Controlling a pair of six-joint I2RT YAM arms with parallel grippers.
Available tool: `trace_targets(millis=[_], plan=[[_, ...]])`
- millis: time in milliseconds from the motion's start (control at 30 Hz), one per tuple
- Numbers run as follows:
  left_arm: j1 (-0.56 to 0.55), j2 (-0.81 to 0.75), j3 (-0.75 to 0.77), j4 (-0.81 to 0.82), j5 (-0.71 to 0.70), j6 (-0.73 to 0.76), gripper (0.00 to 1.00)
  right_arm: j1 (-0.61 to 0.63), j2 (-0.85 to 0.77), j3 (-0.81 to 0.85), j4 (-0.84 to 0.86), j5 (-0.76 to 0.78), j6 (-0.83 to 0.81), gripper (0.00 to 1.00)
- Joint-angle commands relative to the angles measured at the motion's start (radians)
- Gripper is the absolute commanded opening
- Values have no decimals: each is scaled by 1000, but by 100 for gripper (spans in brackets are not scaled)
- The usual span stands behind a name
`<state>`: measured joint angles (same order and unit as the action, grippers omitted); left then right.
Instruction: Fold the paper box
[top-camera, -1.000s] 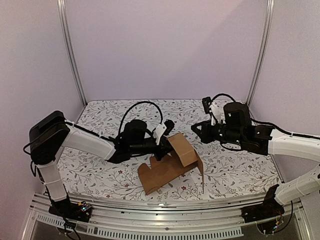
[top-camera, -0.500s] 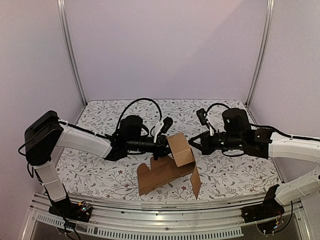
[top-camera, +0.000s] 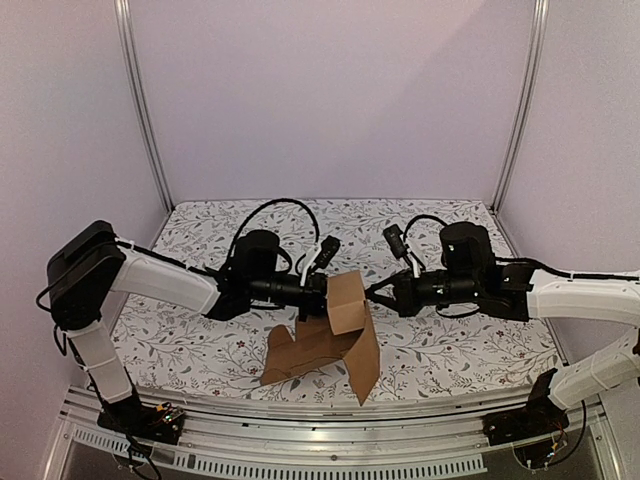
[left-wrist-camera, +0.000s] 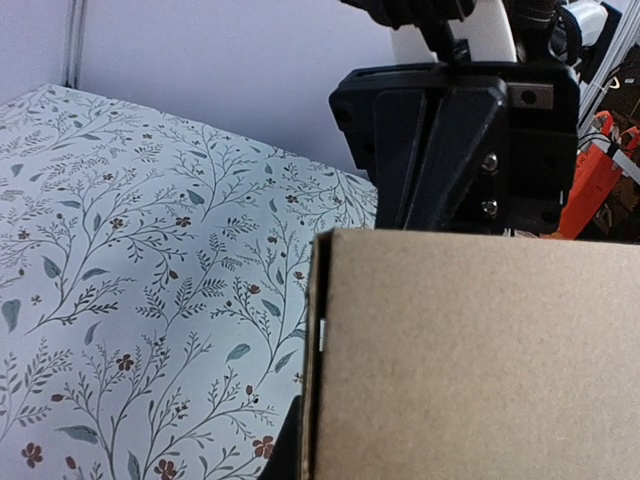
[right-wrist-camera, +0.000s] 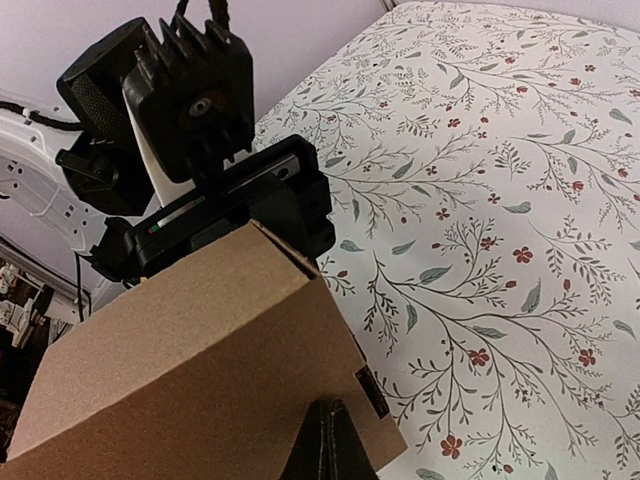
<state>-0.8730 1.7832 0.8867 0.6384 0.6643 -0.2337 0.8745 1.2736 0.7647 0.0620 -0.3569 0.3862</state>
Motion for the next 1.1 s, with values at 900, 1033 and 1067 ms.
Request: trace_targets(millis=[900, 1033, 1067], plan=[[6, 4, -23, -107, -531, 104, 0, 54, -76, 117, -298, 496, -181, 33], [5, 103, -22, -9, -535, 149, 0, 38, -73, 130, -302, 529, -183, 36], [5, 130, -16, 5, -537, 158, 0, 32, -70, 130, -302, 529, -182, 37]])
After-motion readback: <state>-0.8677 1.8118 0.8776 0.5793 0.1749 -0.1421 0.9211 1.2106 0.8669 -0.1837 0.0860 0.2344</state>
